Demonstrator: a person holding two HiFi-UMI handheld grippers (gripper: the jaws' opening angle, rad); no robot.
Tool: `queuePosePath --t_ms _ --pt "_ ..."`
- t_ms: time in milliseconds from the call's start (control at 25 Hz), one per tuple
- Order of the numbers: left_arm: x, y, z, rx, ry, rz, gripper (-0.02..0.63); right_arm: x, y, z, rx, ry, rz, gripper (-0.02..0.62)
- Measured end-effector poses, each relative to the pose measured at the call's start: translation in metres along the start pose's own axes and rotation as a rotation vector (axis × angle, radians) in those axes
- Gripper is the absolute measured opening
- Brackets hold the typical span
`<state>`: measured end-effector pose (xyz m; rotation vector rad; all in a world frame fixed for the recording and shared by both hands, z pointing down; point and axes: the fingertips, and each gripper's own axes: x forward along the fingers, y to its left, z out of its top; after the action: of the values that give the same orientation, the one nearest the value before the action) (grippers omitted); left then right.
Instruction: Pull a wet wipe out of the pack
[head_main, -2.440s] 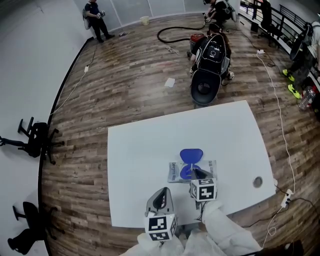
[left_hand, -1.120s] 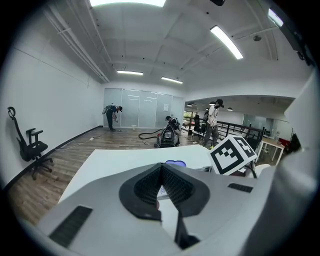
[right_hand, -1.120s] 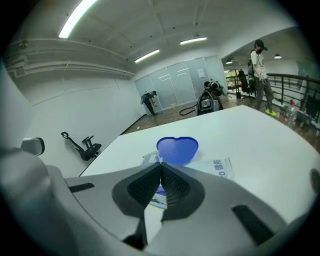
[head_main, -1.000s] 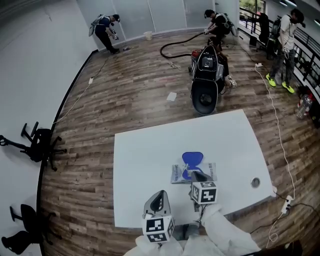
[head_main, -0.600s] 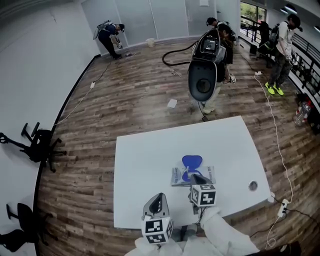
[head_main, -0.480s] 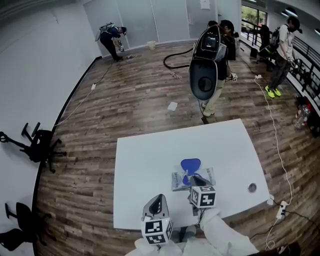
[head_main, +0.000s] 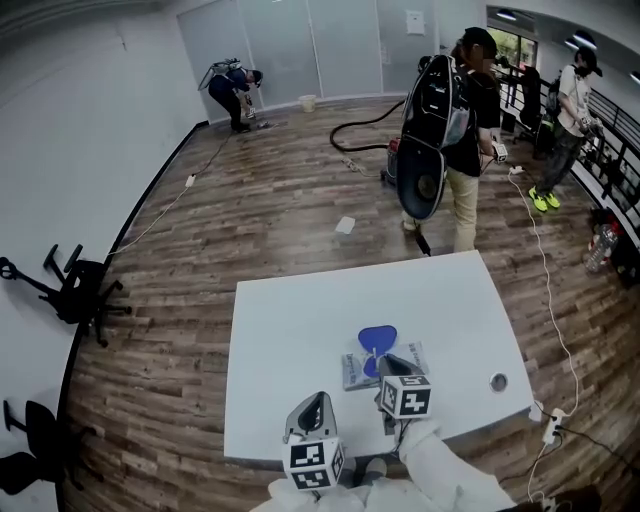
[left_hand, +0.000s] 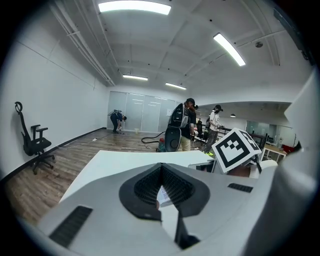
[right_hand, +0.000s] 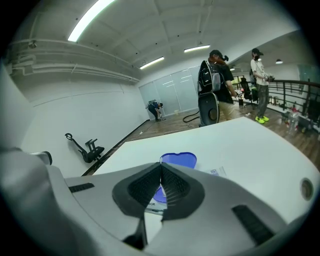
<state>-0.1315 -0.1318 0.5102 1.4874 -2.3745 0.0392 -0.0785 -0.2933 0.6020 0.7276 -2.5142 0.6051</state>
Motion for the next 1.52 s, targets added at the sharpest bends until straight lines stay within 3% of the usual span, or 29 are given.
queuePosePath --t_ms 880,1520 --pt "0.005 -0.019 0.005 -0.007 -0.023 -0.062 0.000 -0.037 0.013 0.048 0.014 -0.110 0.032 0.012" --pt "0.013 -0.056 0.001 0.020 -0.007 -0.173 0.000 -0.096 0.006 0.066 0.077 -0.224 0.021 0.012"
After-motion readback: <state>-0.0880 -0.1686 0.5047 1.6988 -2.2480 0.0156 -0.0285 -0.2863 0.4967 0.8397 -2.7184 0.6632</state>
